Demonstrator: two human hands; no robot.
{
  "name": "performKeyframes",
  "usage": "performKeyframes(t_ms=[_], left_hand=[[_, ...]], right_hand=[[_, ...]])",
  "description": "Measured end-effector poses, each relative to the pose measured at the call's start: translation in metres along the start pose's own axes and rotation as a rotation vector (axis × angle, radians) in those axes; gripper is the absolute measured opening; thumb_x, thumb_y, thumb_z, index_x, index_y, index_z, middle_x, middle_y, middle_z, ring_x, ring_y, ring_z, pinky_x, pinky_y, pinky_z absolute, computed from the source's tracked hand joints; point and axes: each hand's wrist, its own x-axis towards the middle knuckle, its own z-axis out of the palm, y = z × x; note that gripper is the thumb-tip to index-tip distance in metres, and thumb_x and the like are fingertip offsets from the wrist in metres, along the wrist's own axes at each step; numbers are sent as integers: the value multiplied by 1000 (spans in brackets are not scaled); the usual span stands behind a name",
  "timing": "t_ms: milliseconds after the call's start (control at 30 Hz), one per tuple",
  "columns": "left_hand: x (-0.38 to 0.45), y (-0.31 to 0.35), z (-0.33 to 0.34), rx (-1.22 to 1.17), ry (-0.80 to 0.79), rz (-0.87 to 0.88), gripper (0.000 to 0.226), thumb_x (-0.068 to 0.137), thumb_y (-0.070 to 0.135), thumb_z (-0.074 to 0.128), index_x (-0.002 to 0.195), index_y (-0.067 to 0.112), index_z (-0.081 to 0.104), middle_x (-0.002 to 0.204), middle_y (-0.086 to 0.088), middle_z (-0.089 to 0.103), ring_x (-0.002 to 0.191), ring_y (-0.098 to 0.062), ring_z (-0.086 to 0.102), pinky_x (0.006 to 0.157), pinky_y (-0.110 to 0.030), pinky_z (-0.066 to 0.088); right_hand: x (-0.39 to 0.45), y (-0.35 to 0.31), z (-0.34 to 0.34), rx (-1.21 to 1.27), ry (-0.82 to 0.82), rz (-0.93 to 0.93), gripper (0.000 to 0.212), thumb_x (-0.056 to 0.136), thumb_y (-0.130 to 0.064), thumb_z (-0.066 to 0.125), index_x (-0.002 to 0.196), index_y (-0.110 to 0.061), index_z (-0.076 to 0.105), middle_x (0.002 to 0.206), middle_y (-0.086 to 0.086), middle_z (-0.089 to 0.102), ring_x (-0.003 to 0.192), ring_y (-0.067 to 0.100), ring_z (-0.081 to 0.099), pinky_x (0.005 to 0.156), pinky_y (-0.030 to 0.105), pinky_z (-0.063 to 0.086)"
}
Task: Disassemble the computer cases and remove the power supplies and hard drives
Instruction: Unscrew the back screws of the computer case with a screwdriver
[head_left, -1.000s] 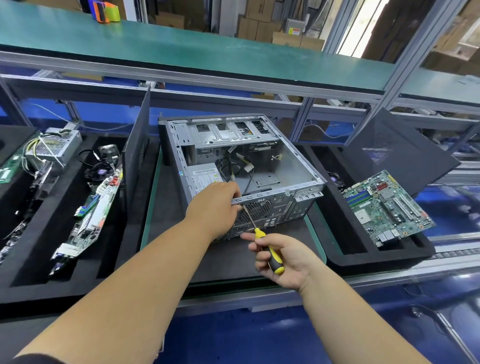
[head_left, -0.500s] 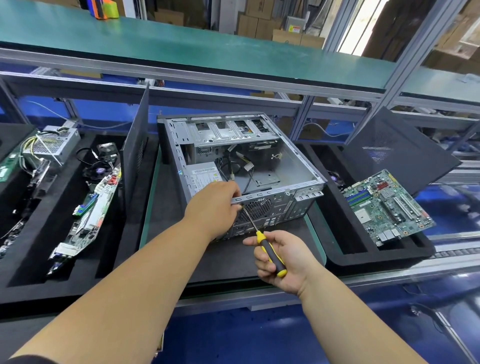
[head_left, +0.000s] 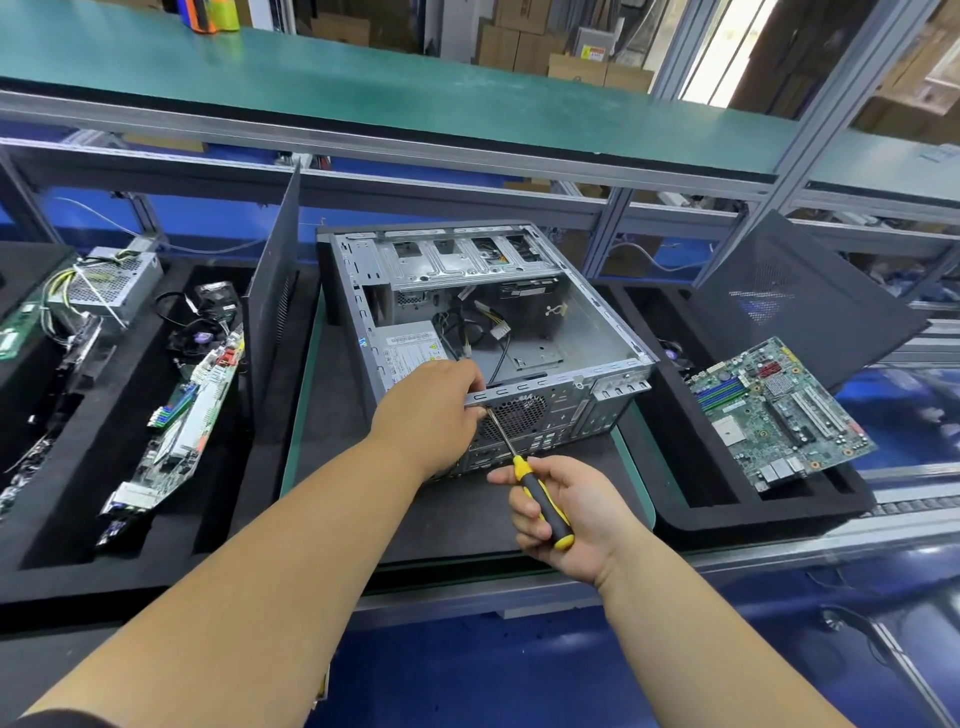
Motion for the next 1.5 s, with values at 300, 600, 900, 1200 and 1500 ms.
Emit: performKeyframes(t_ms=[300,600,900,1200,1500], left_hand=[[0,1,-1,7,-7,1,17,91,34,63,106,29,55,106,10,60,102,-16,50,73,-31,38],[0,1,-1,4,-21,-9,17,92,33,62,107,29,55,108,8,60,103,-17,51,78,-34,46],[0,2,-2,-3,-26,-13,15,91,32,63,103,30,53,105,9,59,102,-18,50,80,-36,48],[1,1,-1,-10,-31,-17,14,91,32,62,98,33,50,102,11,58,99,-16,49,78,-36,48],[1,1,0,-11,-24,-18,15,90,33,64,95,33,50,99,12,57,97,-15,49,75,-34,46]], right_hand=[[-2,-7,2,-40,22,-4,36,101,-25,39,99,0,65,55,3,42,41,14,31,47,26,27],[-1,-2,-1,-24,55,-3,33,102,-29,48,107,-3,67,60,5,50,43,14,37,51,26,31],[-7,-3,18,-805,445,-273,25,99,-29,52,84,-15,66,56,0,57,46,14,48,50,27,41],[-15,-1,42,-1807,800,-507,10,100,-28,45,104,-22,52,98,-2,65,91,25,63,66,31,28],[-12,-7,35,-1560,704,-379,9,96,-33,53,98,-24,52,91,-2,65,87,25,62,66,32,35]])
